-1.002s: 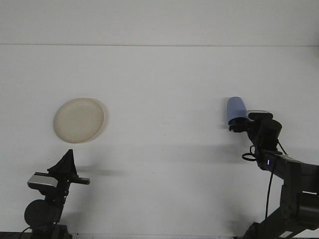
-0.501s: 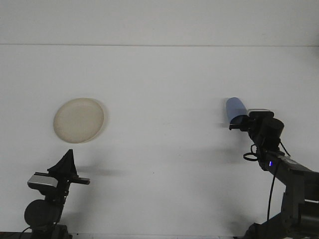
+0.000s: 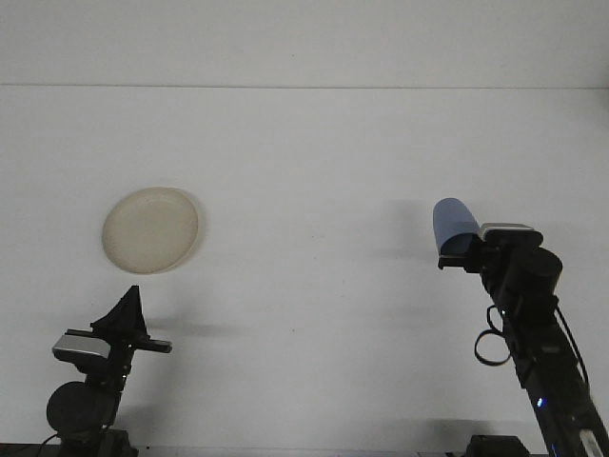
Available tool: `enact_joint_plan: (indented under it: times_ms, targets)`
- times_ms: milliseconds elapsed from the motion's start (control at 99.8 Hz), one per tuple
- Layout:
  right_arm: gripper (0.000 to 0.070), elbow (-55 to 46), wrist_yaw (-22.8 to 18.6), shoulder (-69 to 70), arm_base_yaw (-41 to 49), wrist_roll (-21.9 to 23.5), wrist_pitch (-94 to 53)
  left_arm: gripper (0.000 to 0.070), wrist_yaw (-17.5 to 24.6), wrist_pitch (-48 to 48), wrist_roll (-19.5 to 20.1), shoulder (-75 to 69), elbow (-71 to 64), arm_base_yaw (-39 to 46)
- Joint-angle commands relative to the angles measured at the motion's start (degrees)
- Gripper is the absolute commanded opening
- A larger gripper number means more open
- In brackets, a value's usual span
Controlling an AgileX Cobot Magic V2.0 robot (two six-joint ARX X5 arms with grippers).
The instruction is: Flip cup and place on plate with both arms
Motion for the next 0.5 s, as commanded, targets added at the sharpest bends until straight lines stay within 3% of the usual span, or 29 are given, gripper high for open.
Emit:
enact_joint_plan:
  times_ms: [0, 190, 491]
  targets:
    - [0.0, 0.55, 0.11, -3.87, 1.53, 2.82, -3.52, 0.0011, -0.13, 0.61, -0.13, -0.13, -1.16, 0.02]
    - [0.0, 6.43, 0.13, -9.66, 7.15, 5.75, -22.4, 0.0011, -0.13, 0.61, -0.13, -0.13, -1.16, 0.02]
    - [0.0, 22.84, -0.48, -3.54, 16.5, 10.93, -46.99, 0.0011, -0.13, 0.61, -0.13, -0.13, -1.16, 0.02]
